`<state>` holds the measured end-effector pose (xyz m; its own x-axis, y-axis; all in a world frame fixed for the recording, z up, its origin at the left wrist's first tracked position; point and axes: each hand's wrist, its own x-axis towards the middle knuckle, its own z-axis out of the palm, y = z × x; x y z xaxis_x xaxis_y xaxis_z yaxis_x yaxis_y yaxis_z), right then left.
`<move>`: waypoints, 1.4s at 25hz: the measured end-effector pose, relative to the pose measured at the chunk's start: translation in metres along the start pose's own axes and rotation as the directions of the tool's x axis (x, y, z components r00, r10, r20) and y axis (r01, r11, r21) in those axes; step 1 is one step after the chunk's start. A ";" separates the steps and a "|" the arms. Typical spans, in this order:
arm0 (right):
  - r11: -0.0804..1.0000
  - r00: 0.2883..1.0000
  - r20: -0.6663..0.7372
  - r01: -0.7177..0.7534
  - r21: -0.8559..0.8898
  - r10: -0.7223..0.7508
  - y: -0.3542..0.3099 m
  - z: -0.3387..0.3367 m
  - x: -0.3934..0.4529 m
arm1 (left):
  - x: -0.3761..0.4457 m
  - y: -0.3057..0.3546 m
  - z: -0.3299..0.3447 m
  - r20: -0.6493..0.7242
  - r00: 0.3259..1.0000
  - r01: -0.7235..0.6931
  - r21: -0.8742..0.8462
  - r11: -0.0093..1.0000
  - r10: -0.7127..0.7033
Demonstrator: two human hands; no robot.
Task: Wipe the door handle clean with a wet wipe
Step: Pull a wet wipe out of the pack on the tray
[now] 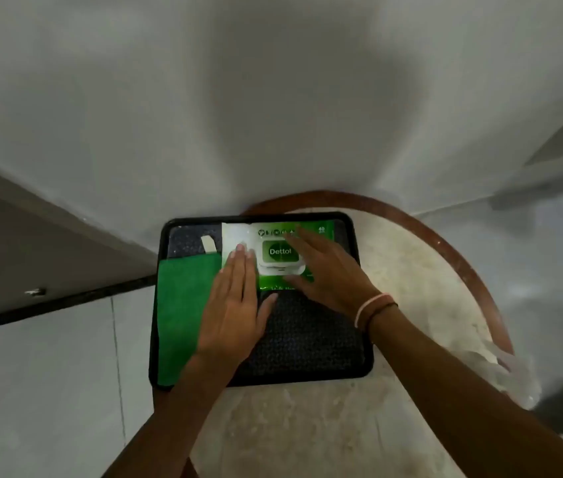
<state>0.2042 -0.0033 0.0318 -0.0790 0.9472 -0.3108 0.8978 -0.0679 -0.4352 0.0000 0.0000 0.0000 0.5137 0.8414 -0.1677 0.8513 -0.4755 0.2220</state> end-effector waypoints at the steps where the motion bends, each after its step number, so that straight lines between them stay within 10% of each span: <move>1: 1.000 1.000 -0.002 0.009 -0.009 -0.009 0.005 0.009 0.009 | 0.003 -0.001 0.013 0.026 1.000 -0.012 0.024 1.000 0.011; 7: 0.997 0.998 -0.060 0.029 0.066 -0.025 0.018 0.005 0.031 | 0.004 0.003 0.045 -0.059 0.998 -0.010 0.079 0.997 0.015; 18: 0.896 0.948 0.314 -0.177 0.407 0.044 0.024 -0.055 0.075 | 0.041 0.024 0.014 -0.304 0.949 0.010 -0.237 0.971 -0.084; 30: 0.914 0.986 0.124 -0.147 0.378 0.107 0.013 -0.036 0.050 | 0.036 0.020 -0.018 -0.232 0.949 0.105 -0.402 0.910 -0.212; 35: 0.536 0.947 -0.008 -0.175 0.826 0.321 -0.038 -0.072 -0.006 | 0.003 0.015 -0.100 -0.046 0.951 0.162 -0.771 0.616 -0.307</move>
<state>0.2019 0.0159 0.1107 0.2169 0.8775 -0.4277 0.1368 -0.4612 -0.8767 0.0038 0.0210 0.0990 0.2220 0.9576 -0.1835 0.5250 0.0412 0.8501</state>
